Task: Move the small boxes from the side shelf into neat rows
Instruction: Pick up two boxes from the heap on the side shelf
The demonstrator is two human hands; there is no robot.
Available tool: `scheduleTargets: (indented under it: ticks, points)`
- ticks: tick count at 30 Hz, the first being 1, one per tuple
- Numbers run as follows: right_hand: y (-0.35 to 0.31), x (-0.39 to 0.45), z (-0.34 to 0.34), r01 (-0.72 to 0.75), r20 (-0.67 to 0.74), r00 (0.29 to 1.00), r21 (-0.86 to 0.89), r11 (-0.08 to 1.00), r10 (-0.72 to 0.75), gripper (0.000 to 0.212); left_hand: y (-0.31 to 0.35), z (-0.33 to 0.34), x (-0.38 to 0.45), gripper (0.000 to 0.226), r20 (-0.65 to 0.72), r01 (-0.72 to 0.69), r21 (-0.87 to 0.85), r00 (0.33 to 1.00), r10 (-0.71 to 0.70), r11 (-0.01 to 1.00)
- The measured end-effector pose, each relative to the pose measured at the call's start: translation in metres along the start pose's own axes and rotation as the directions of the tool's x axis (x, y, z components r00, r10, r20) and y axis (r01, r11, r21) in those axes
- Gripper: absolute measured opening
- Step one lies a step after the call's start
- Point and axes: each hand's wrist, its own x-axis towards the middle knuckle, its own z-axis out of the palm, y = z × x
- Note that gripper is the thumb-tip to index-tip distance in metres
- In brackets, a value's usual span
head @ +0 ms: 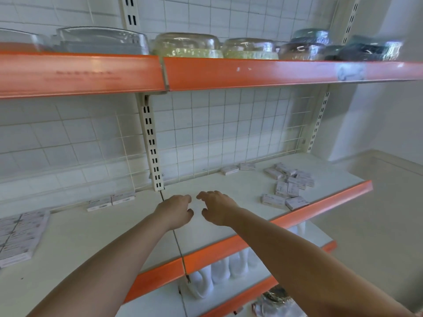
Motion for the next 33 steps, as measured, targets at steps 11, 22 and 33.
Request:
scheduleTargets:
  ticks: [11,22,33]
  points:
    - [0.09,-0.02,-0.024,0.028,0.03,0.999,-0.065,0.998,-0.026,0.053,0.089,0.021,0.028,0.045,-0.012,0.038,-0.034,0.999,-0.038,0.999]
    - [0.148,-0.011,-0.037,-0.04,0.007,0.999,-0.066,0.997,0.041,0.051,0.136,0.028,0.072,0.043,-0.044,-0.046,-0.008,0.998,0.046,0.999]
    - [0.182,0.017,-0.053,-0.142,-0.063,0.988,-0.042,0.989,0.139,0.051,0.155,0.021,0.133,0.044,-0.021,-0.157,0.016,0.987,0.158,0.987]
